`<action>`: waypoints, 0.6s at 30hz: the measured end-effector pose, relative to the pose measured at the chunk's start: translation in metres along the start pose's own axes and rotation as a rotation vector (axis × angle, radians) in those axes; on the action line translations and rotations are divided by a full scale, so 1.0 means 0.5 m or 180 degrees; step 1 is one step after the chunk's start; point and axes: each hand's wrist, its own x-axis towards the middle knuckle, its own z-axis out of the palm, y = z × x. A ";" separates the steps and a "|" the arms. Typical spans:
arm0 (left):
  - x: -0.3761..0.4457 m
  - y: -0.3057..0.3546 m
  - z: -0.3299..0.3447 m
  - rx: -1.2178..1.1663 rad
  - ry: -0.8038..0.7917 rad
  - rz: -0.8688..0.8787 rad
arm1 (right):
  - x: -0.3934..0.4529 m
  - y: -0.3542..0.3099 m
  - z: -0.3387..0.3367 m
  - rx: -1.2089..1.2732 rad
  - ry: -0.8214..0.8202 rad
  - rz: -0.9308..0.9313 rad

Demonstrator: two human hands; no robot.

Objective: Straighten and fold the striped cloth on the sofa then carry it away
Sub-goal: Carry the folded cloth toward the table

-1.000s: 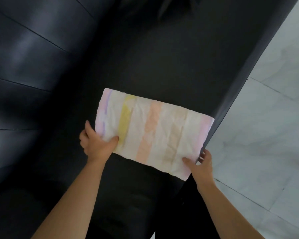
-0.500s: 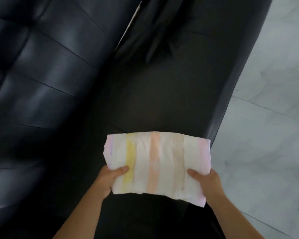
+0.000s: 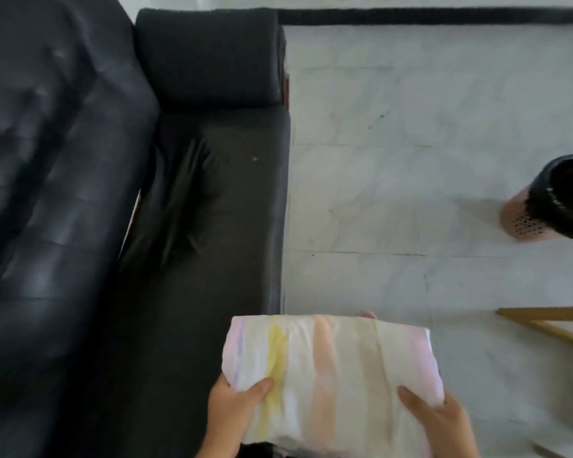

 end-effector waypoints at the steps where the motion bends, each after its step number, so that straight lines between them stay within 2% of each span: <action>1: -0.008 0.029 0.048 0.0148 0.0048 0.0063 | 0.012 -0.020 -0.035 0.0086 0.0096 0.0063; 5: -0.015 0.188 0.254 0.0467 0.0072 0.0263 | 0.118 -0.139 -0.163 0.0526 0.0457 0.0140; 10: 0.008 0.422 0.523 0.0510 -0.0312 0.0946 | 0.262 -0.353 -0.316 0.1110 0.0607 -0.0357; 14: 0.024 0.582 0.706 0.0478 -0.0476 0.1160 | 0.354 -0.486 -0.425 0.1397 0.0808 -0.0664; 18: 0.062 0.693 0.868 0.0616 -0.0602 0.1250 | 0.470 -0.572 -0.495 0.1732 0.1037 -0.0555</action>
